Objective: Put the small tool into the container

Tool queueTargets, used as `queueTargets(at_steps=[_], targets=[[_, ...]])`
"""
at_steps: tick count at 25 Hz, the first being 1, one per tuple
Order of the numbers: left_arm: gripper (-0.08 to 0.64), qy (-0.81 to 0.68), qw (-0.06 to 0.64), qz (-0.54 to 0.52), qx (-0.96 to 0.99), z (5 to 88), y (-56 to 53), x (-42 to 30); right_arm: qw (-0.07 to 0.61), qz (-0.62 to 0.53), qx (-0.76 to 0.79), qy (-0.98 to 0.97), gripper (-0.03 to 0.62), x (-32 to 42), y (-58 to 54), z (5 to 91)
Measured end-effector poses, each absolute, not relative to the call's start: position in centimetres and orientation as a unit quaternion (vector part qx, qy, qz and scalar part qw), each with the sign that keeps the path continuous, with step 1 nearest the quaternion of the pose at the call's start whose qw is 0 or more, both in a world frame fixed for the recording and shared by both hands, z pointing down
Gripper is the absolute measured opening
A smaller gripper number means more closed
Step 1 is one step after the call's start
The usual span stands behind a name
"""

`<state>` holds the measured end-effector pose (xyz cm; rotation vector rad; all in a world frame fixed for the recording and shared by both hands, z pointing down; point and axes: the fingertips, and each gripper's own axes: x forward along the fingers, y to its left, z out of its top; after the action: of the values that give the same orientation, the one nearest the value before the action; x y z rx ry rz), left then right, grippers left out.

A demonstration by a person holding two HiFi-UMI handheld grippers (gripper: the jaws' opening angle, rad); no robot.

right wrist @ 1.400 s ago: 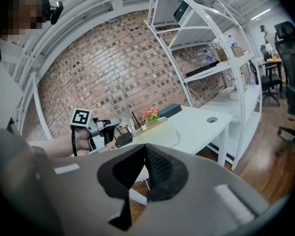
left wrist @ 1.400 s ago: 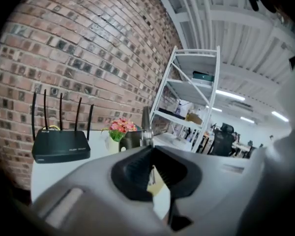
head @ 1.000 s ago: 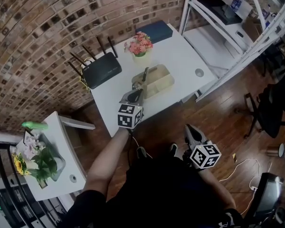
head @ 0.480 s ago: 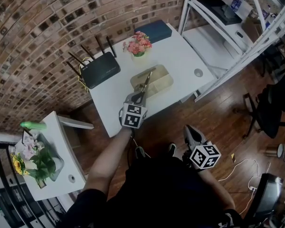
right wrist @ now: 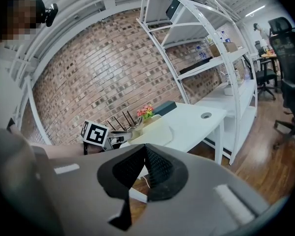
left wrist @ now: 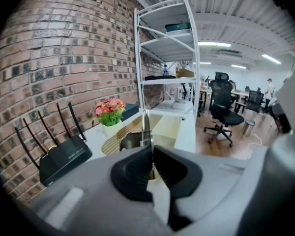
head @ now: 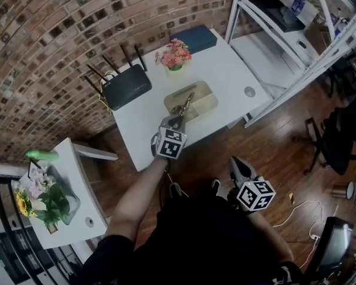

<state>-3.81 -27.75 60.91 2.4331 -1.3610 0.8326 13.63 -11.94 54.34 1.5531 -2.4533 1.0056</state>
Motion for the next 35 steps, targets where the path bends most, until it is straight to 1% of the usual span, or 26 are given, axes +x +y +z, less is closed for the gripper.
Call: queueTargets(at_steps=[10,19,27,35], targets=[[0.012,-0.453,0.122,0.313,0.826,62.4,-27.8,-3.4,0.032,0.332,0.506,-0.795,0.008,13.8,-12.0,54.6],[0.026,-0.46,0.141,0.314,0.818,62.8,-28.1,-3.8,0.029,0.335,0.504,-0.796,0.009,13.8,-12.1,54.7],[0.071,-0.472,0.167,0.305,0.81,62.3,-27.8,-4.5,0.029,0.335,0.502,-0.797,0.009,13.7,-11.9,54.6],[0.118,-0.474,0.18,0.291,0.812,62.0,-26.8,-4.8,0.028,0.336,0.496,-0.801,0.009,13.1,-11.7,54.5]])
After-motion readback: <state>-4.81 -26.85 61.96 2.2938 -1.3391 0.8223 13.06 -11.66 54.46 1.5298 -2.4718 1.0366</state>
